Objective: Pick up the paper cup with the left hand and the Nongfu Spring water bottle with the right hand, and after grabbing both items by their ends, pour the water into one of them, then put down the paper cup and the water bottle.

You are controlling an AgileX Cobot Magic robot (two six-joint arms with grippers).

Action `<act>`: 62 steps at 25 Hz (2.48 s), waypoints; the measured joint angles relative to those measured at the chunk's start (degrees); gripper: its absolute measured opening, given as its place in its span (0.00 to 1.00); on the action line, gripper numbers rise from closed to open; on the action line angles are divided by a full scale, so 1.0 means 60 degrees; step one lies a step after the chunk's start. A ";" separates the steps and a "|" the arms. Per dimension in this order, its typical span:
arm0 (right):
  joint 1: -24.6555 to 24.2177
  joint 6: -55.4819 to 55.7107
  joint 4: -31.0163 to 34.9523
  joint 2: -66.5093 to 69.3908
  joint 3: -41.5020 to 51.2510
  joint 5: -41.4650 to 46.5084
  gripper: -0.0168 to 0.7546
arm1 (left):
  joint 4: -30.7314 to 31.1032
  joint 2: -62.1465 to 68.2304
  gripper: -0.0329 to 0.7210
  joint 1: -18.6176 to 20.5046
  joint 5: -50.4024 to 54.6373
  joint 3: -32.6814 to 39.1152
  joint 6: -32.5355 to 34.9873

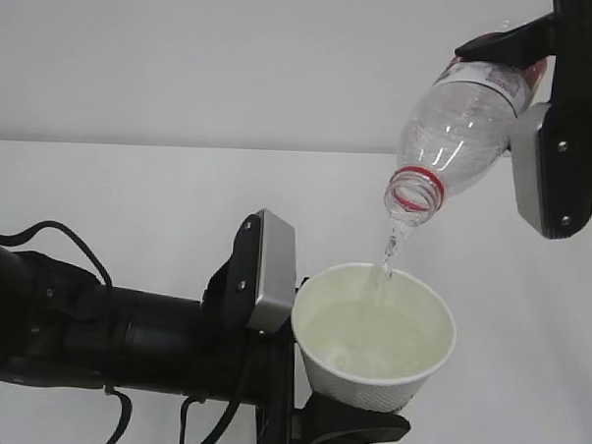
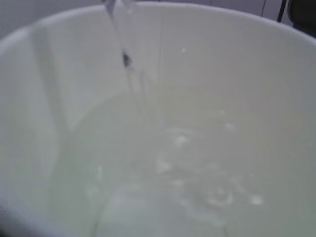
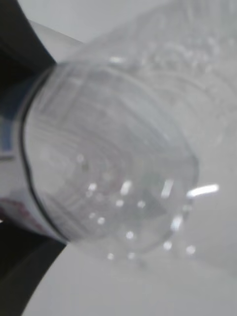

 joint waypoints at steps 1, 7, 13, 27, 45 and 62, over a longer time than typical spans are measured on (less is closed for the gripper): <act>0.0000 0.0000 0.0091 0.0000 0.0000 -0.0021 0.64 | -0.0058 0.0000 0.81 0.0000 0.0000 0.0000 0.0000; 0.0000 0.0378 0.0226 0.0000 -0.0013 -0.0260 0.64 | -0.0100 0.0000 0.81 0.0000 0.0087 0.0000 0.0000; 0.0000 0.0981 0.0226 0.0000 -0.0013 -0.0281 0.64 | -0.0113 0.0000 0.81 0.0000 0.0087 0.0000 0.0000; 0.0000 0.2599 0.0239 0.0000 -0.0013 -0.0301 0.64 | -0.0122 0.0000 0.81 0.0000 0.0087 0.0000 0.0000; 0.0000 0.4259 0.0239 0.0000 -0.0013 -0.0338 0.64 | -0.0122 0.0000 0.81 0.0000 0.0087 0.0000 0.0000; 0.0000 0.5794 0.0220 0.0000 -0.0013 -0.0355 0.64 | -0.0122 0.0000 0.81 0.0000 0.0087 0.0000 0.0000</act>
